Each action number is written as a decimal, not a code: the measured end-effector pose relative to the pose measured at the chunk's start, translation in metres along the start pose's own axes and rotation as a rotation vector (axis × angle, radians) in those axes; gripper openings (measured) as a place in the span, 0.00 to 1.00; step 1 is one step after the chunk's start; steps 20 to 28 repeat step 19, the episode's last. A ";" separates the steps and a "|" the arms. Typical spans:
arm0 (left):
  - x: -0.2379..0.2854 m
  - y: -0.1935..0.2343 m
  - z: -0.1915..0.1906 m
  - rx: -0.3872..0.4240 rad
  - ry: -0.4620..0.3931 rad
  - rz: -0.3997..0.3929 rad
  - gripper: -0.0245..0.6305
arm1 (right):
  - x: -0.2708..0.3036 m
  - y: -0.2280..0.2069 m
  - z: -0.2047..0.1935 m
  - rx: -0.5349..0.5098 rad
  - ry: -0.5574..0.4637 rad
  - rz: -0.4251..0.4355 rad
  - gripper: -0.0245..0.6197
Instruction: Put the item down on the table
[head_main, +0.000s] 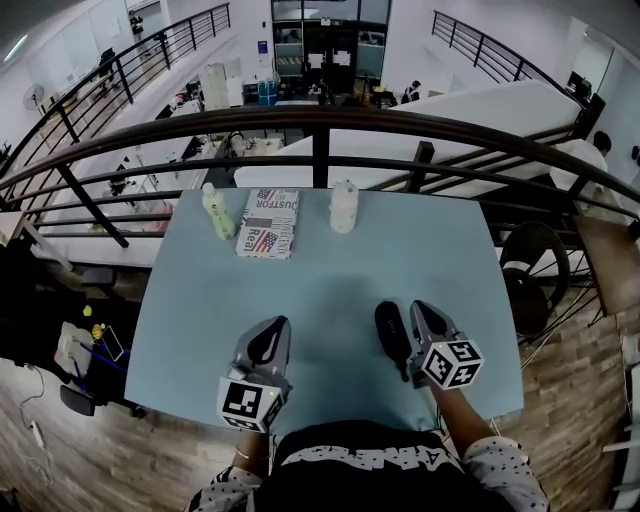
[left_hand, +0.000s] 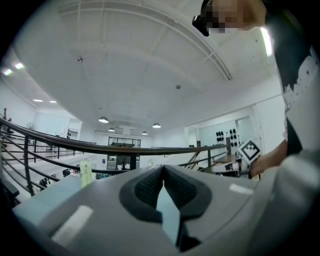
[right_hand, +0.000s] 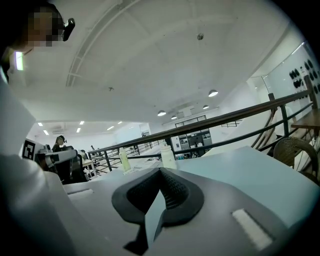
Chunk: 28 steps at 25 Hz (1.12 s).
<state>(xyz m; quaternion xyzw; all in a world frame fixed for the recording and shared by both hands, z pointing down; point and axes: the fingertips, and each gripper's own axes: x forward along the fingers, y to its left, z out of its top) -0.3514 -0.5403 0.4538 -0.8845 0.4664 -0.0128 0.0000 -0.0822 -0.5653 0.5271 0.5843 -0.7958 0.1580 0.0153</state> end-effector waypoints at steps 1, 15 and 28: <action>0.000 0.000 0.000 -0.001 0.000 0.000 0.04 | 0.000 0.000 0.000 0.002 0.000 0.001 0.03; 0.001 0.001 -0.002 -0.002 0.006 -0.002 0.04 | 0.000 0.000 -0.001 0.003 0.006 -0.003 0.03; 0.000 0.003 -0.003 -0.003 0.009 0.001 0.04 | 0.000 0.003 -0.001 0.004 0.008 -0.002 0.03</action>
